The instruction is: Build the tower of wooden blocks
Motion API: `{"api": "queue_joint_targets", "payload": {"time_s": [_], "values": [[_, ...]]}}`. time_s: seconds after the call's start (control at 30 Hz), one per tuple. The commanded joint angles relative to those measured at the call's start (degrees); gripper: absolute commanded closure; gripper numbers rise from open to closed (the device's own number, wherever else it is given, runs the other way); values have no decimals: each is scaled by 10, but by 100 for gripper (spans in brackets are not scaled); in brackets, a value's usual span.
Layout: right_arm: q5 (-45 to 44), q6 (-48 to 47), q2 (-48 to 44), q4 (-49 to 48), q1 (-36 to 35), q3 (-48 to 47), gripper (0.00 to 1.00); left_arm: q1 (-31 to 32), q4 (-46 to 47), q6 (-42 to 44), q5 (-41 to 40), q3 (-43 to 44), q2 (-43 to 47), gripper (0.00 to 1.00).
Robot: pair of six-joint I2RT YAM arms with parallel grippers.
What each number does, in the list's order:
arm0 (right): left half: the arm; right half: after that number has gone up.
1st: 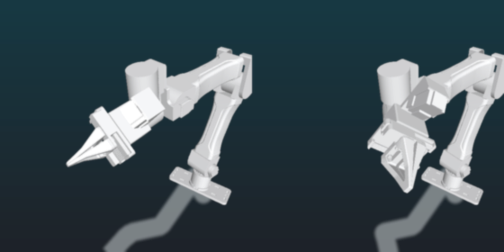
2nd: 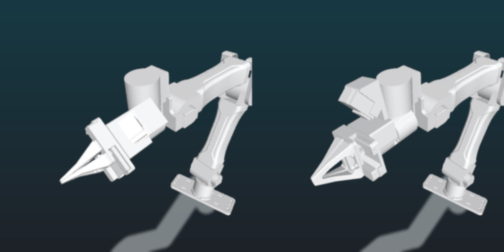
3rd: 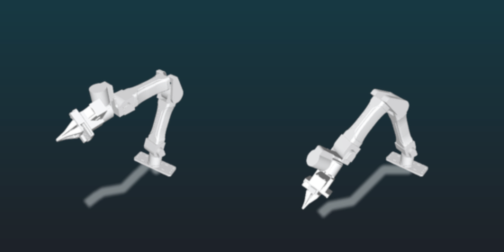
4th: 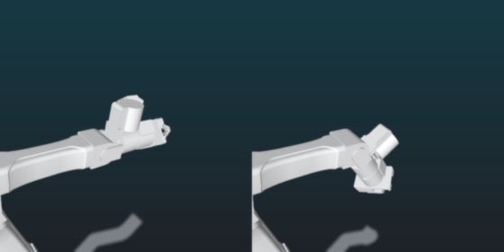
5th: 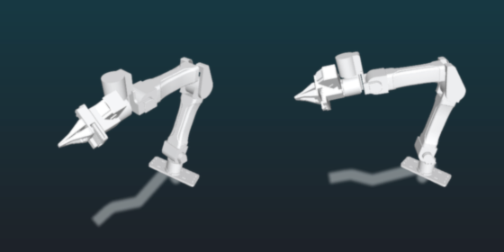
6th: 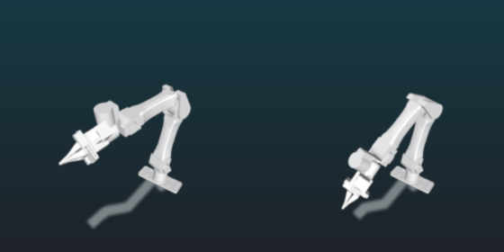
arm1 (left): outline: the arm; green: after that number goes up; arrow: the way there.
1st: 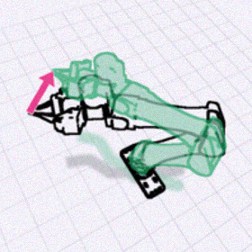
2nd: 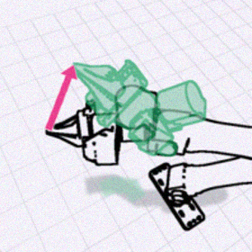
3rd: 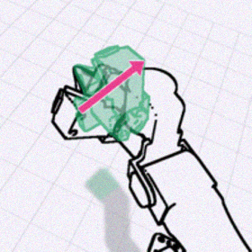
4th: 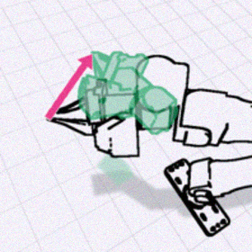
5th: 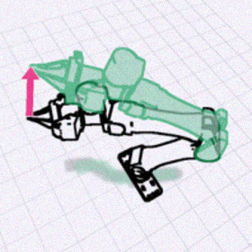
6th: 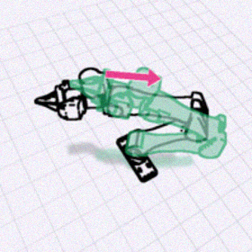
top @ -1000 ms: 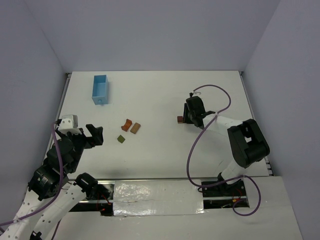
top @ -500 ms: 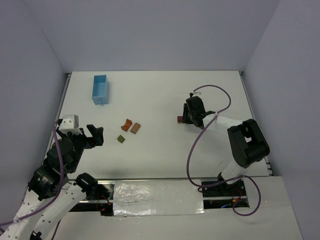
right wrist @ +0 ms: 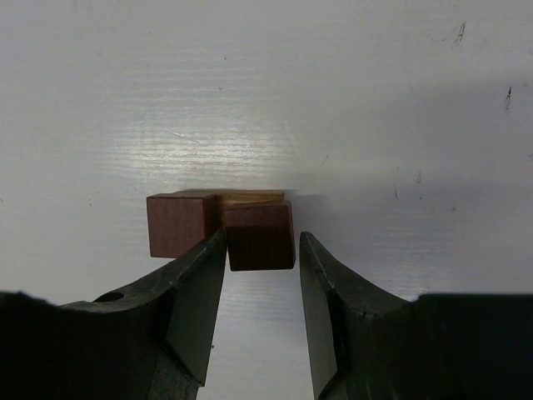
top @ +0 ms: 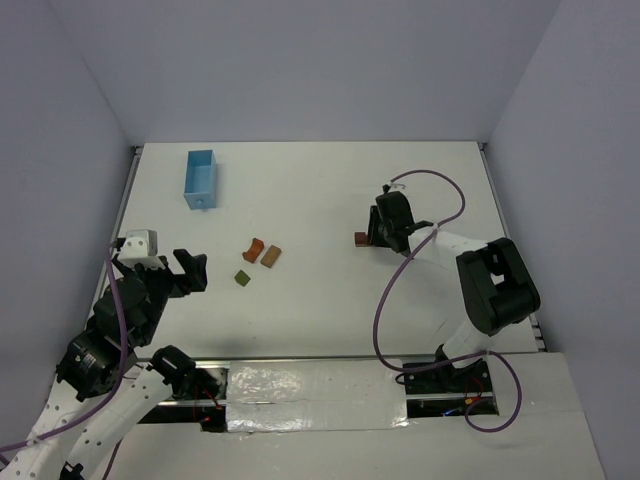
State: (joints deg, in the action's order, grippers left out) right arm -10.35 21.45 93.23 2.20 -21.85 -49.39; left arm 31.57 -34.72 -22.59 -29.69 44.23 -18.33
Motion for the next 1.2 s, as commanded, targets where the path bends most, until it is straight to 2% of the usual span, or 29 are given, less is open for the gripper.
{"api": "queue_joint_targets", "payload": {"time_s": [0.0, 0.43, 1.07, 1.13, 1.17], "values": [[16, 10, -19, -4, 11, -4, 52, -1, 27, 10, 5, -1, -6, 1], [57, 24, -22, -18, 21, -3, 52, -1, 28, 11, 10, -1, -8, 1], [55, 2, -31, -4, 22, -13, 52, -1, 31, 14, 17, -1, -14, 1], [64, 0, -33, -4, 22, -13, 43, 0, 31, 13, 17, -1, -16, 0], [68, -3, -38, -4, 22, -12, 30, 0, 31, 13, 19, -1, -16, 1]]}}
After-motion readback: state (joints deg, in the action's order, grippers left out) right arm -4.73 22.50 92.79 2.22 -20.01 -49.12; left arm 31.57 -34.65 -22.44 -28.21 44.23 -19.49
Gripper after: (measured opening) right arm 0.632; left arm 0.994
